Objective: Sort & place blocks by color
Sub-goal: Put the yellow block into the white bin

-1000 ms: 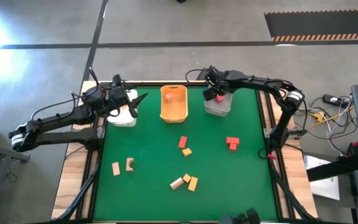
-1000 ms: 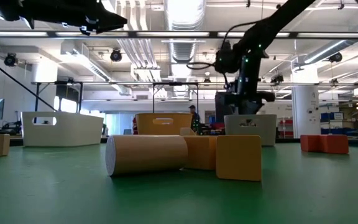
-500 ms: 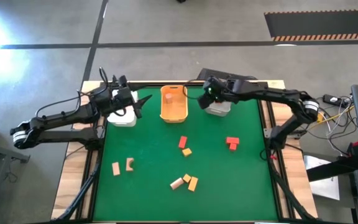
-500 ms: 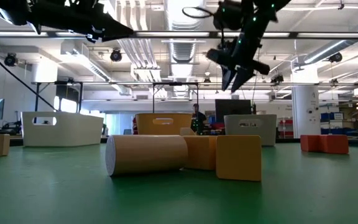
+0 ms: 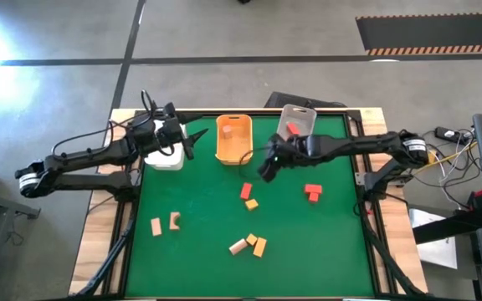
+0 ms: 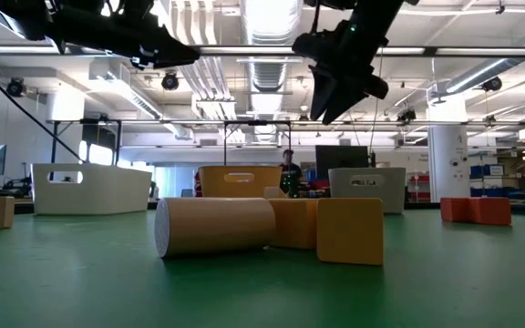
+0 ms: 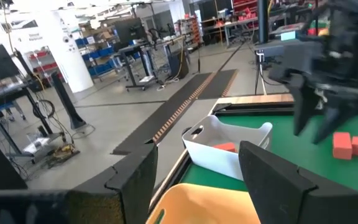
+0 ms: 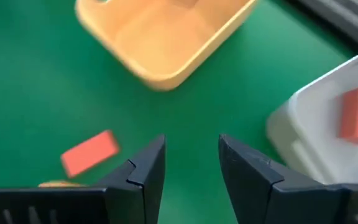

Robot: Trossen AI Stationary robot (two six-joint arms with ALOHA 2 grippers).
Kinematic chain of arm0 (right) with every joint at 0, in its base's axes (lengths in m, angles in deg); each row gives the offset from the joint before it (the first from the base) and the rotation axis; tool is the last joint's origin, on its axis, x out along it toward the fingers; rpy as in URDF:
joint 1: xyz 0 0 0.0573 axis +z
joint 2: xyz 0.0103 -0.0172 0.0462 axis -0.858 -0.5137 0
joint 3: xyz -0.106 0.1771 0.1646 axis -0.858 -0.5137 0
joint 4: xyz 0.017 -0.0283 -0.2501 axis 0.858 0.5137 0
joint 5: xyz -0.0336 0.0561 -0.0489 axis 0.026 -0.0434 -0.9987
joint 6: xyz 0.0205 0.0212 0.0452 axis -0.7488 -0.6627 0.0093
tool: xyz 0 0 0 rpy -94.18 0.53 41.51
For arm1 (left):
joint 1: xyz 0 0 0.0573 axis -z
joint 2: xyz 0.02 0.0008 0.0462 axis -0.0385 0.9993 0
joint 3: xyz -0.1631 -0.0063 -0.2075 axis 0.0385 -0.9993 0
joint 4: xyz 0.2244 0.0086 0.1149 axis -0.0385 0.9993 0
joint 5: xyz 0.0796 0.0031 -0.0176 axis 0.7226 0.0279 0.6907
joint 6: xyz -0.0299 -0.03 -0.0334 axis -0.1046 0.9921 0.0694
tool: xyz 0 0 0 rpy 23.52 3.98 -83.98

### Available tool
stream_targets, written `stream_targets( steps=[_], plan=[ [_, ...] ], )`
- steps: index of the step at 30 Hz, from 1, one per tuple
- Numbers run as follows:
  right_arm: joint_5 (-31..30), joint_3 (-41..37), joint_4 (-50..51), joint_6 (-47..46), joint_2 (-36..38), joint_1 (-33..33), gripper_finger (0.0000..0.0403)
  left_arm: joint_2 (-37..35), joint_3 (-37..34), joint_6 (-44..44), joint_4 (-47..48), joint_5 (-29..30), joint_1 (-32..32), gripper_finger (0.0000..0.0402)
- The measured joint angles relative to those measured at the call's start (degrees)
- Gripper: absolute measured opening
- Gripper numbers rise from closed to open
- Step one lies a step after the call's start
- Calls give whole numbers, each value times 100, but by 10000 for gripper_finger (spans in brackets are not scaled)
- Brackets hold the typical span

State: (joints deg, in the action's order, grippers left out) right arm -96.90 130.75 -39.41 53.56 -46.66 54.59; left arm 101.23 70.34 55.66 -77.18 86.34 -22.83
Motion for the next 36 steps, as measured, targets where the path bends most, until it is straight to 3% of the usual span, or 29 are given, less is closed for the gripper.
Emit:
stream_targets(
  steps=[7,19,29,36],
  plan=[
    [251,8,-26,-127,-164,524,183,-12,2,171,1,1,0,209],
    [1072,2,-503,2562,-864,1306,205,4,2,325,55,2,4,209],
    [1424,37,-1208,4304,-1668,1186,205,4,2,615,67,0,4,209],
    [2302,42,-1731,5225,-1869,783,205,4,-14,1338,251,-7,14,209]
  ],
)
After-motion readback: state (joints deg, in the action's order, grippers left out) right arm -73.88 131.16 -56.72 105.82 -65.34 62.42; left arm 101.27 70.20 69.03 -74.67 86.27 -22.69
